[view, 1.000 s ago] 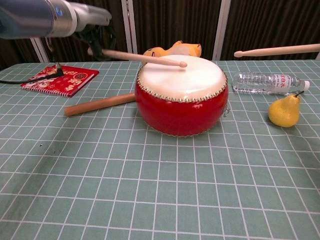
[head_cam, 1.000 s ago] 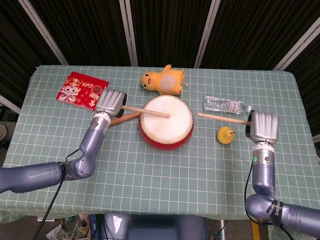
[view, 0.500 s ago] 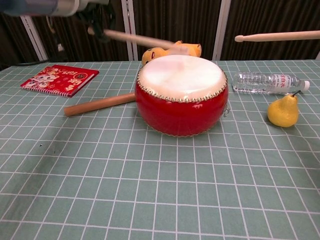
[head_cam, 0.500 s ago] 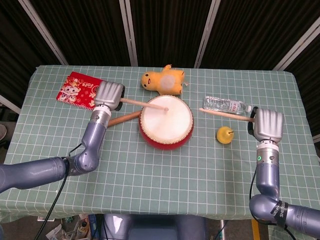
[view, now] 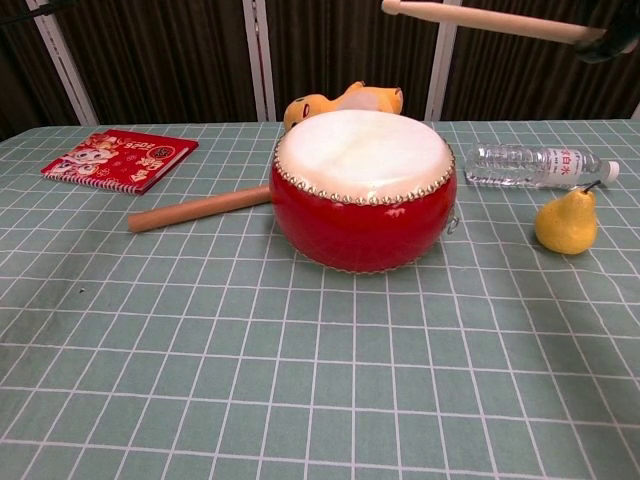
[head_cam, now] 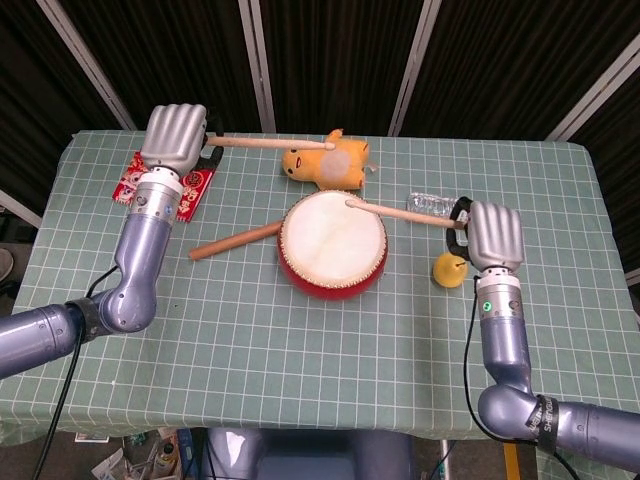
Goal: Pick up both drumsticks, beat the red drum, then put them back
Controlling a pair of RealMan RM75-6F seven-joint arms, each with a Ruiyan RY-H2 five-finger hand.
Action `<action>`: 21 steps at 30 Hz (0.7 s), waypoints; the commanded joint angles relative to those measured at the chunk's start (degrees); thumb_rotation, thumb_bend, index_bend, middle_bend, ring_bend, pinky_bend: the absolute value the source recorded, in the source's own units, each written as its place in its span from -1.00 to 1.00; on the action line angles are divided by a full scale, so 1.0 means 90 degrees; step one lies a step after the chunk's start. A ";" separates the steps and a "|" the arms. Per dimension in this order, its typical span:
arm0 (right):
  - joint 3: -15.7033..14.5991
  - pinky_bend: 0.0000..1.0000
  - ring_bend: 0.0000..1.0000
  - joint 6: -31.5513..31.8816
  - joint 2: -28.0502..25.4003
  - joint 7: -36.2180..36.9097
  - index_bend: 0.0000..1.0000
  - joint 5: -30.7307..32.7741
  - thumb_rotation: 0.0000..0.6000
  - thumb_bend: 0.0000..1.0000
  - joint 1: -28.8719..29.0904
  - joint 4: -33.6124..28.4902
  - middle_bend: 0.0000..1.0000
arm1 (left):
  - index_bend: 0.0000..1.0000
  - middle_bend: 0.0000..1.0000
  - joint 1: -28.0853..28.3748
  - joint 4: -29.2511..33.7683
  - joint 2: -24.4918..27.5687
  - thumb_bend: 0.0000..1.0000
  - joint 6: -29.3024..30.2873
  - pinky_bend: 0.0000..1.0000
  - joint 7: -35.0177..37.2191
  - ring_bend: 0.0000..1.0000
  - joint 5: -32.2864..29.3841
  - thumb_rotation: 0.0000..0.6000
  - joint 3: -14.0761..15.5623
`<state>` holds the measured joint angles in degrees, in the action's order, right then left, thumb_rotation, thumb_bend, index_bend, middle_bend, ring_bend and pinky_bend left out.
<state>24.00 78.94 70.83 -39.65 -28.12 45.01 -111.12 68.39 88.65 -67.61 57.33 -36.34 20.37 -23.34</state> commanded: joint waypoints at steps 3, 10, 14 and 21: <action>-0.0186 1.00 1.00 -0.0218 0.0800 -0.0230 0.90 0.0407 1.00 0.54 0.0396 0.0564 1.00 | 0.57 1.00 -0.0212 0.0010 0.0164 0.17 -0.0169 1.00 0.0196 1.00 0.0114 1.00 0.0132; -0.1810 1.00 1.00 0.0081 0.2134 -0.2159 0.90 0.0126 1.00 0.54 0.0866 0.2224 1.00 | 0.57 1.00 -0.0409 0.0032 0.0356 0.16 -0.0351 1.00 0.0261 1.00 0.0276 1.00 0.0371; -0.1711 1.00 1.00 0.0363 0.2338 -0.2188 0.90 0.0151 1.00 0.54 0.0735 0.2623 1.00 | 0.57 1.00 -0.0487 0.0100 0.0414 0.16 -0.0346 1.00 0.0344 1.00 0.0348 1.00 0.0425; -0.1029 1.00 1.00 0.0874 0.1252 -0.1369 0.90 -0.0411 1.00 0.54 0.0354 0.1147 1.00 | 0.57 1.00 -0.0586 0.0569 0.0538 0.16 -0.0135 1.00 0.0501 1.00 0.0502 1.00 0.0385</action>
<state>11.66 83.48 87.67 -56.73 -28.54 50.26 -91.84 63.48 92.41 -63.21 55.38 -32.36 24.49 -19.65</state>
